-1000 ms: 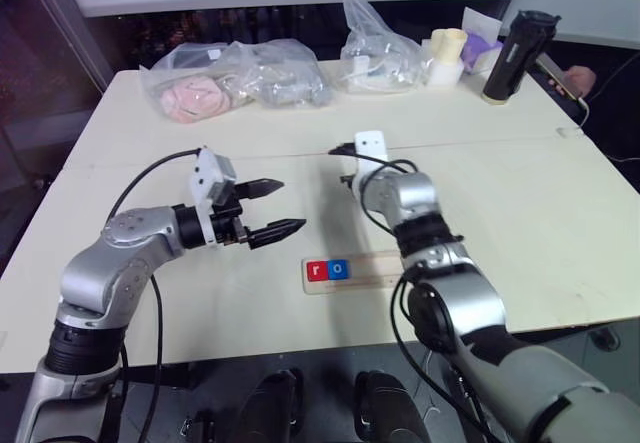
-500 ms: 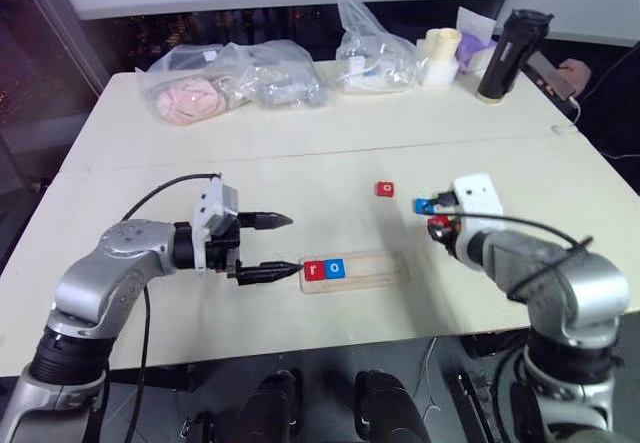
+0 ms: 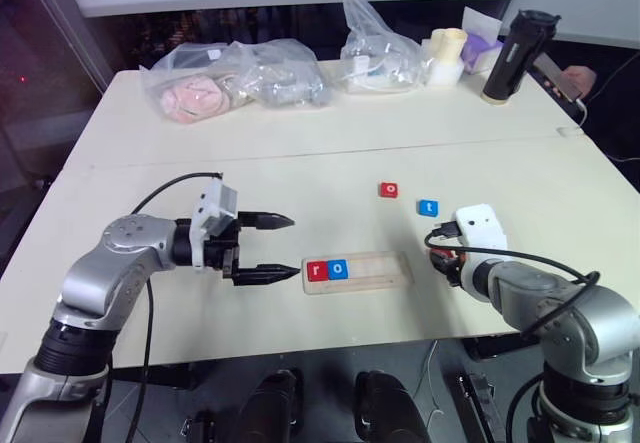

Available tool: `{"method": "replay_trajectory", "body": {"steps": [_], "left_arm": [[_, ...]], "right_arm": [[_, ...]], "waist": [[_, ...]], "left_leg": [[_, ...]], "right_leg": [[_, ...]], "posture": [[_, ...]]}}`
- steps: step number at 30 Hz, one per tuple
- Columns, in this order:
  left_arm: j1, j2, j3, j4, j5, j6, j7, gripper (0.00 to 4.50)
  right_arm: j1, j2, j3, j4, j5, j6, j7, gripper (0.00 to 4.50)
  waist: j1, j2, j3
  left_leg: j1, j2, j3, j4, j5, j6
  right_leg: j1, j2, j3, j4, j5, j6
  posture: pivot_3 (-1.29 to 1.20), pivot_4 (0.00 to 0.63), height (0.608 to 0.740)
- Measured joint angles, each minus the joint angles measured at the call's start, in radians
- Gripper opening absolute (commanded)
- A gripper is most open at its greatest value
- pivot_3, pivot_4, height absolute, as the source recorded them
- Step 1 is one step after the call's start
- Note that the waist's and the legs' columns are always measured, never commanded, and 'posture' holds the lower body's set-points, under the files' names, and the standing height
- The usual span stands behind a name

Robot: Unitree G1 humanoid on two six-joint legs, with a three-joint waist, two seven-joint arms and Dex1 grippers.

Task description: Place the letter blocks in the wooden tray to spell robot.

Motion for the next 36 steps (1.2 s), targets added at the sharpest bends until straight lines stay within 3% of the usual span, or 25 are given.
{"method": "replay_trajectory", "body": {"steps": [3,6,9,12,17,21,26,34,36], "left_arm": [[0.0,-0.004,0.0,0.001,0.005,-0.001,0.0,4.5],[-0.003,-0.006,-0.001,0.004,0.006,-0.001,-0.003,4.5],[-0.011,-0.009,-0.003,0.012,0.007,-0.002,-0.006,4.5],[-0.024,-0.011,-0.004,0.027,0.007,-0.002,-0.007,4.5],[-0.035,-0.018,-0.008,0.029,0.008,-0.003,-0.007,4.5],[-0.032,-0.021,-0.009,0.02,0.008,-0.003,0.0,4.5],[-0.024,-0.02,-0.009,0.009,0.008,-0.002,0.006,4.5],[-0.014,-0.017,-0.008,-0.012,0.007,-0.001,0.02,4.5],[-0.014,-0.017,-0.008,-0.012,0.007,-0.001,0.021,4.5]], "right_arm": [[-0.011,-0.072,0.003,0.007,0.059,0.0,0.042,4.43],[-0.106,-0.341,0.024,0.004,0.137,-0.085,0.295,4.43],[-0.041,-0.598,0.043,0.011,0.082,-0.435,0.614,4.43],[0.075,-0.708,0.116,0.149,-0.05,-0.821,0.884,4.43],[0.007,-0.719,0.242,0.482,-0.202,-1.2,1.169,4.43],[-0.058,-0.676,0.328,0.687,-0.294,-1.365,1.294,4.43],[-0.115,-0.589,0.383,0.89,-0.371,-1.465,1.359,4.43],[-0.157,-0.539,0.378,0.961,-0.395,-1.478,1.383,4.43],[-0.156,-0.535,0.376,0.961,-0.396,-1.474,1.39,3.62]], "waist": [[0.0,0.0,0.0],[-0.001,0.002,0.004],[0.004,-0.002,0.003],[0.003,-0.005,0.004],[-0.004,-0.006,0.005],[0.0,-0.007,0.006],[0.002,-0.007,0.006],[0.002,-0.007,0.006],[0.002,-0.007,0.006]], "left_leg": [[0.0,0.0,0.0,0.001,0.0,0.0],[0.0,0.0,0.003,0.002,-0.001,0.002],[0.0,0.002,0.0,0.0,-0.002,0.003],[0.0,0.0,0.001,0.001,-0.004,0.006],[0.0,-0.002,0.005,0.003,-0.005,0.008],[0.0,-0.001,0.005,0.003,-0.005,0.008],[0.0,-0.001,0.006,0.003,-0.005,0.008],[0.001,-0.001,0.006,0.003,-0.005,0.007],[0.001,-0.001,0.006,0.003,-0.005,0.007]], "right_leg": [[0.0,0.0,0.0,0.0,-0.002,0.003],[0.002,-0.001,-0.001,-0.002,-0.002,0.004],[0.007,0.0,-0.008,-0.01,-0.002,0.005],[0.009,-0.002,-0.009,-0.013,-0.001,0.006],[0.008,-0.004,-0.002,-0.013,0.002,0.007],[0.007,-0.003,-0.001,-0.012,0.002,0.006],[0.006,-0.003,0.0,-0.012,0.003,0.007],[0.006,-0.003,0.001,-0.011,0.004,0.006],[0.006,-0.003,0.001,-0.011,0.004,0.006]], "posture": [[0.0,0.15,0.738],[0.0,0.15,0.738],[0.0,0.15,0.738],[0.0,0.15,0.738],[0.0,0.15,0.738],[0.0,0.15,0.738],[0.0,0.15,0.738],[0.0,0.15,0.738],[0.0,0.15,0.738]]}}
